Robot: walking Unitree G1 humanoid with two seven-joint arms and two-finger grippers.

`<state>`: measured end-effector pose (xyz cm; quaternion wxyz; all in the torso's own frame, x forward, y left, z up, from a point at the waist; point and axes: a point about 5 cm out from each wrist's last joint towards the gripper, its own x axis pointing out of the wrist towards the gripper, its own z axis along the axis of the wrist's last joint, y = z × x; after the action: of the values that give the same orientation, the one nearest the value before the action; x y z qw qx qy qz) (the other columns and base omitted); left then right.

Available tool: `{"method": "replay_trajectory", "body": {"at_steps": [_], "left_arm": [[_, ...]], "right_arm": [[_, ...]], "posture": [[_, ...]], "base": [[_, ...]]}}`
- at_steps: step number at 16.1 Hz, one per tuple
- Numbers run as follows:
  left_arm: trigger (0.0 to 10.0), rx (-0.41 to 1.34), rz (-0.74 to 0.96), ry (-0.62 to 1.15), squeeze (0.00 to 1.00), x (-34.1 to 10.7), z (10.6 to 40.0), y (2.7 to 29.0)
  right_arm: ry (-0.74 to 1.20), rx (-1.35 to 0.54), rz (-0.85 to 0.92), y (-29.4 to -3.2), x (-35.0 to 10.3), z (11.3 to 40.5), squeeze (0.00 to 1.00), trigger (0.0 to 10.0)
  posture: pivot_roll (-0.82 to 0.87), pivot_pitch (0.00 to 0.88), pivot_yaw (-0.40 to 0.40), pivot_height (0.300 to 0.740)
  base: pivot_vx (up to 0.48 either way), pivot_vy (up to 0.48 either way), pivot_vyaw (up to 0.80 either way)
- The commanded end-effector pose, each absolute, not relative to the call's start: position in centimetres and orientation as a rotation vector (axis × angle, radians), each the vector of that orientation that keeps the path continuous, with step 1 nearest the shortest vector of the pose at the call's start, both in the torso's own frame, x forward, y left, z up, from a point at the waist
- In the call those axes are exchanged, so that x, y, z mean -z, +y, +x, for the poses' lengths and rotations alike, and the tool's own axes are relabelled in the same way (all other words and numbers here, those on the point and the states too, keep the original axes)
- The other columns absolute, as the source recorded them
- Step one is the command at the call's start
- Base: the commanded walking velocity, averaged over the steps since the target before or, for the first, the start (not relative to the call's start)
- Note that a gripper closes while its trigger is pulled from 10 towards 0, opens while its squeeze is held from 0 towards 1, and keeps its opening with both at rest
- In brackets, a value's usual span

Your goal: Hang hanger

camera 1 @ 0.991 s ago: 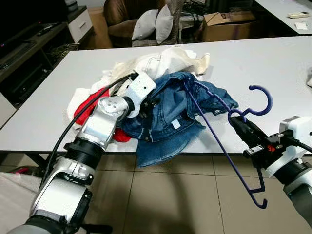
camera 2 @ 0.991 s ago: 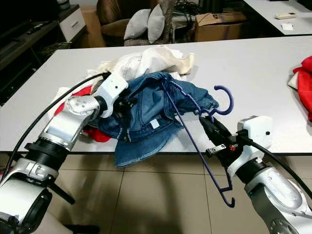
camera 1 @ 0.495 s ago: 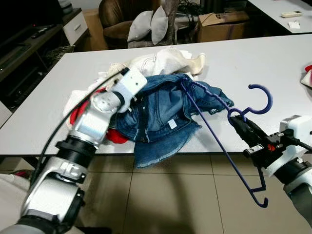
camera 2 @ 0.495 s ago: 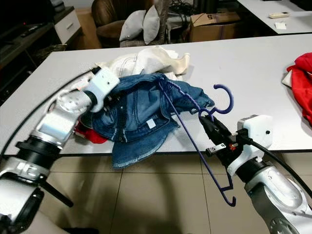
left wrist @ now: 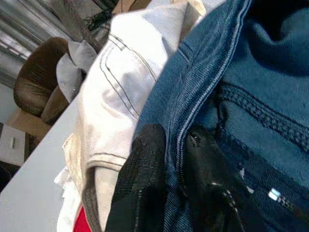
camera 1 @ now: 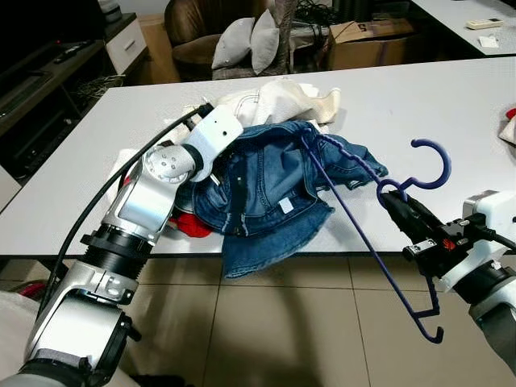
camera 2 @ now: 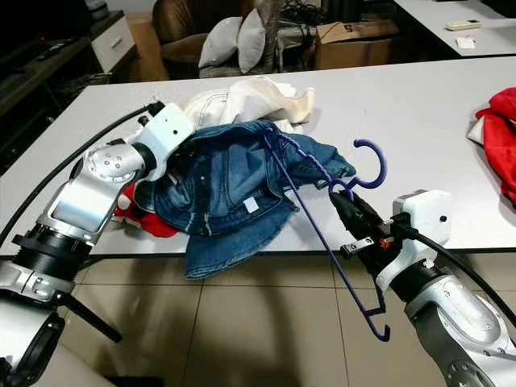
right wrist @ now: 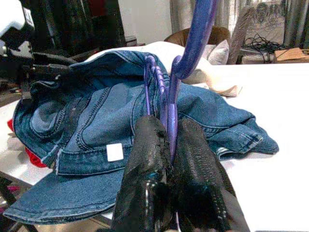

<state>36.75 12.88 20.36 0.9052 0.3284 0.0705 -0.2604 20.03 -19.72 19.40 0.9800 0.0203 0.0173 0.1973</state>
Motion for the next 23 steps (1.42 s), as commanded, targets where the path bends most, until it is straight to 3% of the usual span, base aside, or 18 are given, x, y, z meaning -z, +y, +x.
{"method": "replay_trajectory", "body": {"at_steps": [1, 4, 9, 12, 14, 17, 22, 23], "left_arm": [[0.0, 0.5, 0.725, 0.197, 0.0, -19.7, 36.8, 14.0], [0.0, 0.443, 0.772, 0.283, 0.0, -18.4, 37.0, 14.9], [0.0, 0.383, 0.809, 0.198, 0.0, -19.7, 37.6, 15.4], [0.0, 0.503, 0.344, 0.132, 0.0, -19.9, 36.8, 13.5], [0.0, 0.528, -0.004, -0.075, 0.0, -22.9, 36.5, 13.1], [0.0, 0.489, -0.118, -0.22, 0.0, -24.8, 36.0, 13.9], [0.0, 0.487, 0.024, -0.118, 0.0, -22.0, 34.7, 14.3], [8.7, 0.448, 0.029, -0.038, 0.0, -20.7, 34.5, 14.3]], "right_arm": [[0.028, -0.391, 0.028, -19.8, -19.5, 20.1, 0.0, 10.0], [0.023, -0.39, 0.026, -19.8, -19.6, 20.2, 0.0, 10.0], [0.017, -0.388, 0.027, -19.7, -19.7, 20.2, 0.0, 10.0], [-0.008, -0.399, 0.073, -19.7, -20.0, 20.1, 0.0, 10.0], [-0.167, -0.473, 0.237, -19.4, -22.3, 19.5, 0.0, 10.0], [-0.283, -0.528, 0.342, -19.3, -24.2, 19.0, 0.0, 10.0], [-0.173, -0.412, 0.285, -20.3, -22.9, 20.3, 0.0, 10.0], [-0.148, -0.378, 0.271, -20.2, -22.4, 20.7, 0.0, 10.0]], "posture": [[-0.15, 0.0, 0.152, 0.74], [-0.16, 0.0, 0.155, 0.74], [-0.16, 0.0, 0.162, 0.74], [-0.16, 0.0, 0.157, 0.74], [-0.16, 0.0, 0.152, 0.74], [-0.17, 0.0, 0.145, 0.74], [-0.15, 0.0, 0.128, 0.74], [-0.15, 0.0, 0.127, 0.74]], "base": [[0.0, 0.0, 0.0], [0.0, 0.0, 0.0], [0.0, 0.0, 0.0], [0.0, 0.0, 0.0], [0.0, 0.0, 0.0], [0.0, 0.0, 0.0], [0.0, 0.0, 0.0], [0.0, 0.0, 0.0]]}}
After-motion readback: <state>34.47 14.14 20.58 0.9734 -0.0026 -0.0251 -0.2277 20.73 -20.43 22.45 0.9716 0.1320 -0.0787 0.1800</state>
